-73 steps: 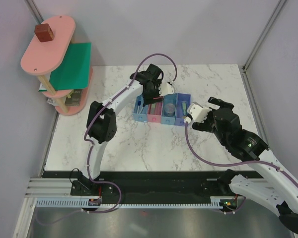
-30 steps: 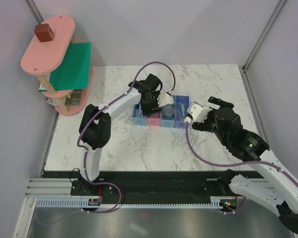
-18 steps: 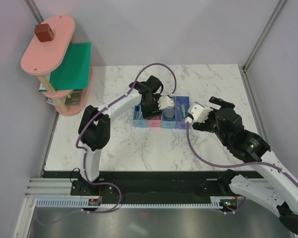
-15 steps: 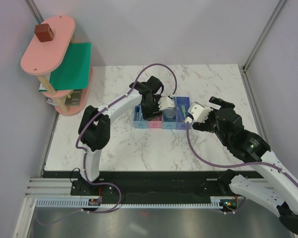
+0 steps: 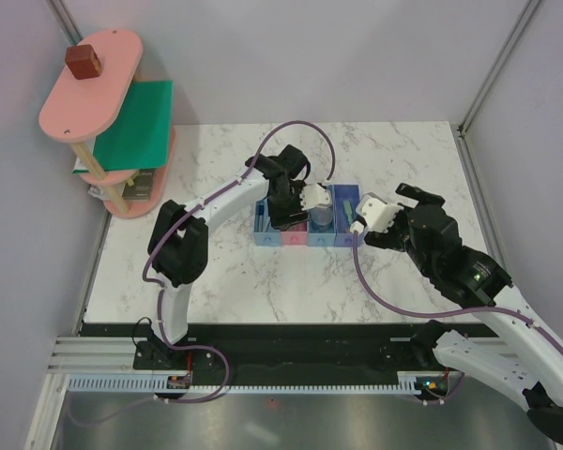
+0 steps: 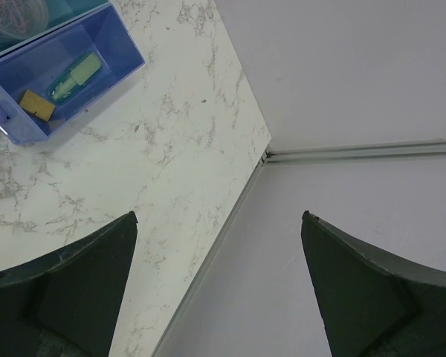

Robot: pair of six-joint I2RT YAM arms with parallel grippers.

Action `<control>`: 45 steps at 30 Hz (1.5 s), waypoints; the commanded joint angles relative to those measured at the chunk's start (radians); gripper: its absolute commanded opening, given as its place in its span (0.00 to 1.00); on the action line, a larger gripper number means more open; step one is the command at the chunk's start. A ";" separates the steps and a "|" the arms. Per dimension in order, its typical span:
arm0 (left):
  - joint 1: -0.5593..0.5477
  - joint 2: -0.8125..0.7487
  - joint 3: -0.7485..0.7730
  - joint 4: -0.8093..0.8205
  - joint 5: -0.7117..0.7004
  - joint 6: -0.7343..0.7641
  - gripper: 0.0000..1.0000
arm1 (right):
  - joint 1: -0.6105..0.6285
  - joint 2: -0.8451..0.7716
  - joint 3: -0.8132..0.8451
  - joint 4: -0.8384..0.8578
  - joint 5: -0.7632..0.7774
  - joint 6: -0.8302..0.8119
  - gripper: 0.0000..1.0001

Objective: Sort the stationery into containers
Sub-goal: Move the storage box to the center of the board, then reset both arms

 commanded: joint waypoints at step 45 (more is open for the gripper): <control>0.510 -1.255 -0.405 0.083 0.187 -0.551 1.00 | -0.128 -0.008 0.298 -0.350 -0.170 0.468 0.98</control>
